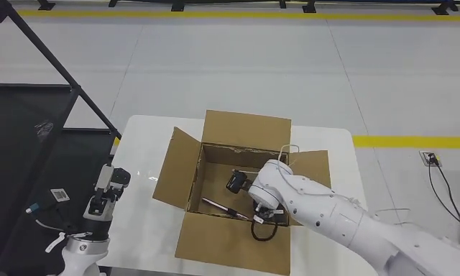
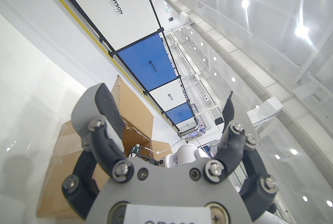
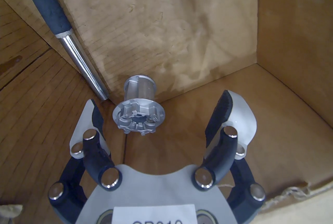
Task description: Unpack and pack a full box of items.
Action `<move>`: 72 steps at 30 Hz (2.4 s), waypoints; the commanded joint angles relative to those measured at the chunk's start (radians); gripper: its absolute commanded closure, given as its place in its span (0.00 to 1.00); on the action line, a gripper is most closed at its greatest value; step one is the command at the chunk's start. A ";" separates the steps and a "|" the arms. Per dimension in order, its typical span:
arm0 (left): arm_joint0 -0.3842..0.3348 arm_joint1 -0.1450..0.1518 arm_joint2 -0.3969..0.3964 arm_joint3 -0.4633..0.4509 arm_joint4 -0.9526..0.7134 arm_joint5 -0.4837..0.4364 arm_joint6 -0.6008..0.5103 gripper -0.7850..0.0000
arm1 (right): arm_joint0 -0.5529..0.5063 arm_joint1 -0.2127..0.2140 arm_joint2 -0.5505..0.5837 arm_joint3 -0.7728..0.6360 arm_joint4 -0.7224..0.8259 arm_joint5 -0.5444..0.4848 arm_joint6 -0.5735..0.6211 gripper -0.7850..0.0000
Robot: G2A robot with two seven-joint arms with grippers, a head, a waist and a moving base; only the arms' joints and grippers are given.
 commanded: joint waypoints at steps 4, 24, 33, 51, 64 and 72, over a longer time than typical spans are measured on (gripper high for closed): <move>0.000 0.000 0.000 0.000 0.000 0.000 0.000 0.00 | -0.019 -0.011 0.008 -0.009 -0.025 0.011 0.023 0.00; 0.000 0.000 0.000 0.000 0.000 0.000 0.000 0.00 | -0.106 0.024 0.107 -0.031 -0.090 -0.023 0.053 0.75; 0.000 0.000 0.000 0.000 0.000 0.000 0.000 0.00 | -0.123 0.052 0.189 -0.160 -0.170 0.054 0.073 1.00; 0.000 0.000 0.000 0.000 0.000 0.000 0.000 0.00 | -0.562 0.270 0.648 -0.937 -0.643 0.321 0.224 1.00; 0.000 0.000 0.000 0.000 0.000 0.000 0.000 0.00 | -1.085 0.299 1.113 -1.148 -0.734 0.321 0.224 1.00; 0.000 0.000 0.000 0.000 0.000 0.000 0.000 0.00 | -1.040 0.284 1.114 -1.055 -0.633 0.268 0.167 1.00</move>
